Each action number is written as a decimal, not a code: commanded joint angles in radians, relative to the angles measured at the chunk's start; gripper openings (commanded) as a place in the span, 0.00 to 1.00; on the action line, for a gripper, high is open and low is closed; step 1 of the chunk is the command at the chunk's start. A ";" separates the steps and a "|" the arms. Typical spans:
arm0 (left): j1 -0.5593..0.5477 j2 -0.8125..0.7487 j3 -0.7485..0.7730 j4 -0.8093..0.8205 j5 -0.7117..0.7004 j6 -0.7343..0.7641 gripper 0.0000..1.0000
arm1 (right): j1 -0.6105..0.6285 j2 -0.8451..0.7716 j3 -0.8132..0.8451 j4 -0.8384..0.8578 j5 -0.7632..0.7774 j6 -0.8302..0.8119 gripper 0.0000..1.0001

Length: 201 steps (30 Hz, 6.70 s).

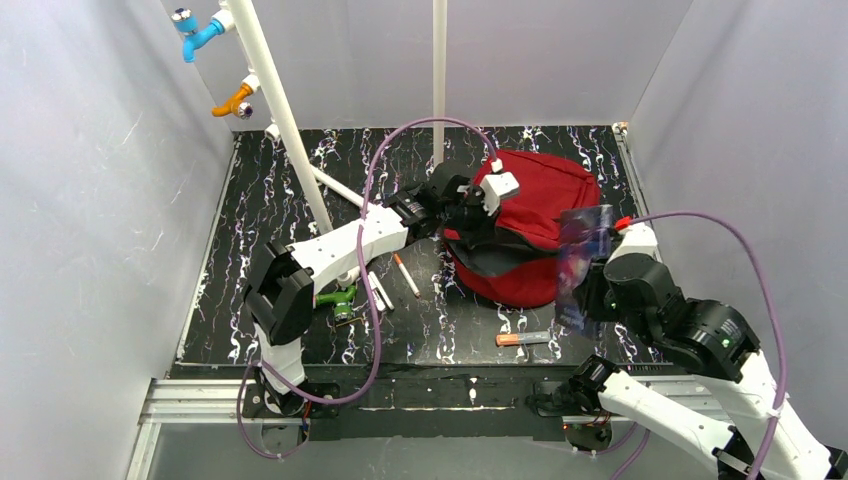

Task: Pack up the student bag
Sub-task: Place the book in the student bag.

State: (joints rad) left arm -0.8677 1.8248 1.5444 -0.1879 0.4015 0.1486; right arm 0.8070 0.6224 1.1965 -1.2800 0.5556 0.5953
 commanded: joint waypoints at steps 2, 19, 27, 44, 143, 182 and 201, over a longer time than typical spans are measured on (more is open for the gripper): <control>0.005 -0.047 0.025 0.070 -0.165 -0.115 0.00 | 0.004 -0.075 -0.153 0.320 -0.477 -0.010 0.01; -0.041 -0.155 0.060 0.222 -0.120 -0.191 0.00 | -0.061 0.109 -0.546 1.056 -0.799 0.374 0.01; -0.041 -0.164 0.043 0.179 -0.155 -0.172 0.00 | -0.488 0.086 -0.873 1.679 -1.143 0.811 0.01; -0.040 -0.157 0.006 0.100 -0.148 -0.115 0.00 | -0.760 0.286 -0.817 1.271 -1.084 0.414 0.24; -0.029 -0.144 0.041 -0.016 -0.164 -0.187 0.00 | -0.431 0.263 -0.717 1.270 -0.240 0.252 0.38; -0.027 -0.157 0.005 -0.036 -0.163 -0.210 0.00 | -0.419 0.608 -0.748 1.783 -0.470 0.134 0.38; 0.030 -0.159 -0.082 -0.022 -0.197 -0.159 0.00 | -0.420 0.185 -0.551 0.672 -0.462 0.023 0.80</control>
State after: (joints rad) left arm -0.8482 1.7367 1.4631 -0.2024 0.2199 -0.0368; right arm 0.3882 0.9123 0.5491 -0.2798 0.0135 0.6430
